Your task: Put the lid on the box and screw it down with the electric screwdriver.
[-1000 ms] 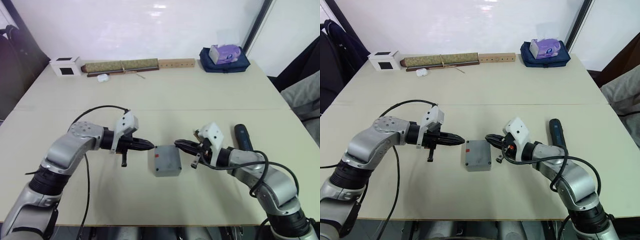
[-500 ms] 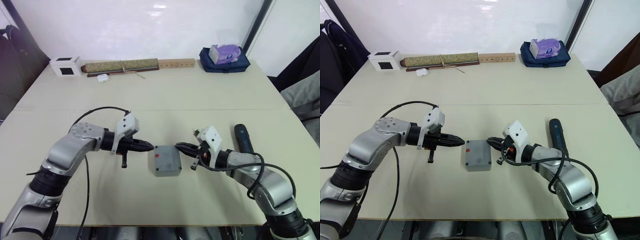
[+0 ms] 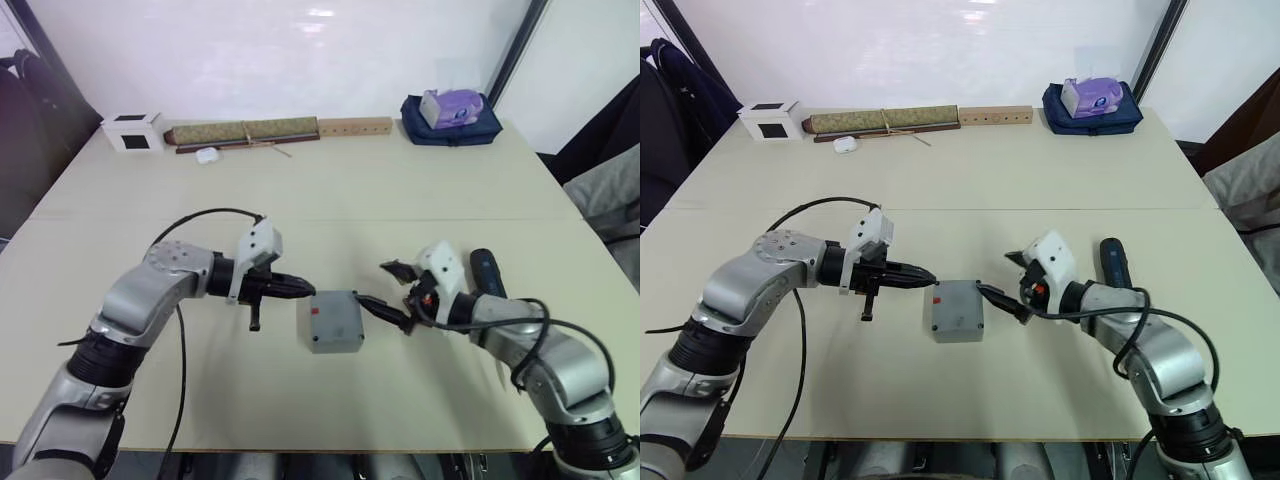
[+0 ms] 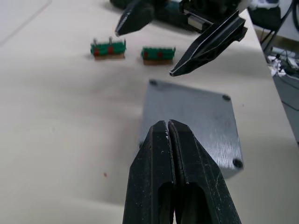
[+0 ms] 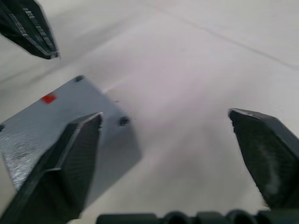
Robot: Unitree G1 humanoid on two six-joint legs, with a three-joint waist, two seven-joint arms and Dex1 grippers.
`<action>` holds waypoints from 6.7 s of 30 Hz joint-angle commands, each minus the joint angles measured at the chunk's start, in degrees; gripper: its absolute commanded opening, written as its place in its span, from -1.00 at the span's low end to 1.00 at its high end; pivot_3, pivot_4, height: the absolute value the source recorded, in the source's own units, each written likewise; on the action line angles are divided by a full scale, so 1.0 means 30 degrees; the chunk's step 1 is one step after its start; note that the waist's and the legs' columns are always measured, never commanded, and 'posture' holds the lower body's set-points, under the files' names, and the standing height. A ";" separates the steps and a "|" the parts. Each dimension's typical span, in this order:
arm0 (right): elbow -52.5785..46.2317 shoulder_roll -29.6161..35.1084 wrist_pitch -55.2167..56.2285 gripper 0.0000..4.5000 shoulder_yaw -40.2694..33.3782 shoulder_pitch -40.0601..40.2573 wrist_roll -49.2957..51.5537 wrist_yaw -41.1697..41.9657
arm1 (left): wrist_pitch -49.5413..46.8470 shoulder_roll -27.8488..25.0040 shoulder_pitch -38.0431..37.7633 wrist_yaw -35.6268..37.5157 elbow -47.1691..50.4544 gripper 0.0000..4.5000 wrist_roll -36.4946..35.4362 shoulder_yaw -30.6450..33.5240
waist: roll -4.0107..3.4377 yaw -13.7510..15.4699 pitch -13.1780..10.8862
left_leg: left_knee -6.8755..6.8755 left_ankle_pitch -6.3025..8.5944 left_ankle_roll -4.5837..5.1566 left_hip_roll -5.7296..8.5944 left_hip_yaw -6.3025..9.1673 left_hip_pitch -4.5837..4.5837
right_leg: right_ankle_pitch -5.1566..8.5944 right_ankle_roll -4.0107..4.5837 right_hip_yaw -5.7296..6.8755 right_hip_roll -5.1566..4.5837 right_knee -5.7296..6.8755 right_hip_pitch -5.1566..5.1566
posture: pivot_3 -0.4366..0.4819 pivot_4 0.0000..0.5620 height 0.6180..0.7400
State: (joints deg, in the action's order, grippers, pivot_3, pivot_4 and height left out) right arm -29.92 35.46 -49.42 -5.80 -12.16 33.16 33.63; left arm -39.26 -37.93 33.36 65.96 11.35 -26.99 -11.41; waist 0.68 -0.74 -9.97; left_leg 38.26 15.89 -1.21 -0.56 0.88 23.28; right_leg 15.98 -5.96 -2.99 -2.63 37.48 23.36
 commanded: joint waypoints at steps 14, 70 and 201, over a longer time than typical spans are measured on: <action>0.7027 1.2670 -1.3337 0.97 -0.2834 -0.3405 0.2818 0.1956 | 0.4094 0.1169 0.3125 0.3649 0.0344 -1.00 0.0971 -0.2299 | -0.0036 -0.0228 -0.0003 | -0.0026 0.0004 0.0008 -0.0031 -0.0129 -0.0023 | -0.0001 0.0009 -0.0038 0.0042 -0.0049 -0.0002 | -0.05 -0.47 1.00; -0.1538 -0.3713 -0.0182 -0.19 -0.3430 -0.5901 0.7443 -0.4417 | 0.1586 -0.0183 0.1340 0.1028 0.0004 -1.00 0.0991 -0.0767 | -0.0127 -0.0015 -0.0055 | -0.0014 -0.0013 -0.0022 -0.0064 -0.0126 0.0078 | 0.0010 0.0032 -0.0138 0.0023 0.0165 0.0230 | -0.05 -0.47 1.00; 0.9852 1.1116 -1.0025 -0.19 -0.2084 -0.1675 0.9916 -0.4911 | 0.1587 0.0699 -0.0254 0.0953 0.3085 -1.00 -0.0046 -0.0925 | -0.0187 0.0018 -0.0082 | -0.0077 0.0027 0.0045 -0.0052 -0.0172 0.0042 | 0.0023 0.0035 -0.0094 0.0050 -0.0118 0.0078 | -0.05 -0.47 1.00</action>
State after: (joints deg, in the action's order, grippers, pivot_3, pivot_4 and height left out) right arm -0.54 67.98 -80.18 -11.26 -16.19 64.88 17.32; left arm -35.47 -35.63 32.95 69.49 18.67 -27.52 -13.98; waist 0.12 -0.68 -10.21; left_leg 38.03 15.97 -1.07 -0.70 0.36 23.42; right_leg 16.06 -5.85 -3.25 -2.52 37.11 23.59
